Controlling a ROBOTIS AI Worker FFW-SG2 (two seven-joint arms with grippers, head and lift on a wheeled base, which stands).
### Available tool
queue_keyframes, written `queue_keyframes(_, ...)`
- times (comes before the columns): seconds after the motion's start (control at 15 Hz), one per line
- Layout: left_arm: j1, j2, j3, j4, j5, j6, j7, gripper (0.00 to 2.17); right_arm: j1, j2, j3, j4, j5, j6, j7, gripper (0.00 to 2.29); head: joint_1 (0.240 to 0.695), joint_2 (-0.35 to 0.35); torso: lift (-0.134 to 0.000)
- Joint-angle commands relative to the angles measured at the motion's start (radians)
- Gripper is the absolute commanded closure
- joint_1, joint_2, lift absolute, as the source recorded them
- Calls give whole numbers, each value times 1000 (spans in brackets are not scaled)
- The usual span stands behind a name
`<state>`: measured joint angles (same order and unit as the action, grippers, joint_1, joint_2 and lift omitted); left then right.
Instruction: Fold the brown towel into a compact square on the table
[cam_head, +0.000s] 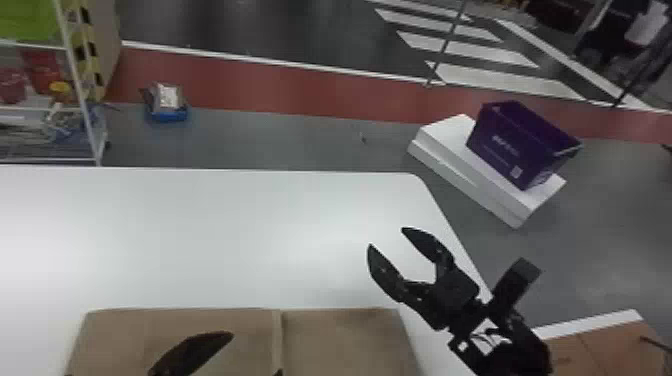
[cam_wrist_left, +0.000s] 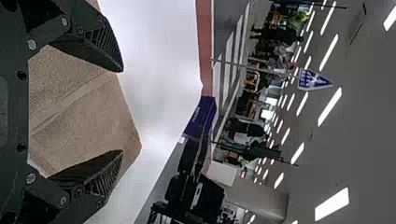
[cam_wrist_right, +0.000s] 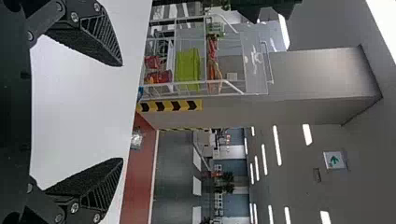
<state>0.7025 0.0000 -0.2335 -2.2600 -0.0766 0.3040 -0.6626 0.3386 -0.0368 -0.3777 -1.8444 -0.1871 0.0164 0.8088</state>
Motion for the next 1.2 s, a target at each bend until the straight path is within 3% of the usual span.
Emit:
queue_keyframes(0.0, -4, -3, 51, -3, 8, -7, 3, 33, 25, 0, 34, -45, 5, 90, 6, 171, 695, -350, -124)
queue_keyframes(0.13, -8, -3, 143, -1, 46, -38, 5, 33, 60, 0, 71, -121, 3, 228, 27, 137, 695, -350, -124)
queue_keyframes(0.27, -9, -3, 250, 2, 126, -75, 12, 33, 94, -5, 103, -193, -14, 394, 27, 144, 695, -326, -124)
queue_keyframes(0.33, -12, -3, 298, 2, 150, -84, 12, 29, 112, -6, 109, -220, -43, 434, 30, 144, 695, -238, -124)
queue_keyframes(0.47, -12, -3, 410, -9, 202, -81, -15, 33, 131, -6, 120, -299, -57, 627, 86, 157, 695, -152, -124)
queue_keyframes(0.6, -12, -3, 502, -19, 248, -44, -55, 36, 149, -6, 128, -357, -58, 784, 99, 174, 695, -28, -124)
queue_keyframes(0.73, -17, -3, 566, -21, 265, -25, -84, 39, 166, -6, 143, -406, -58, 888, 102, 188, 695, 44, -124)
queue_keyframes(0.93, -28, -3, 614, -9, 299, -7, -103, 39, 166, -6, 192, -444, -38, 1066, 75, 218, 695, 165, -124)
queue_keyframes(1.13, -37, -3, 643, 19, 328, -7, -130, 43, 145, -2, 289, -446, 61, 1115, 10, 218, 695, 229, -124)
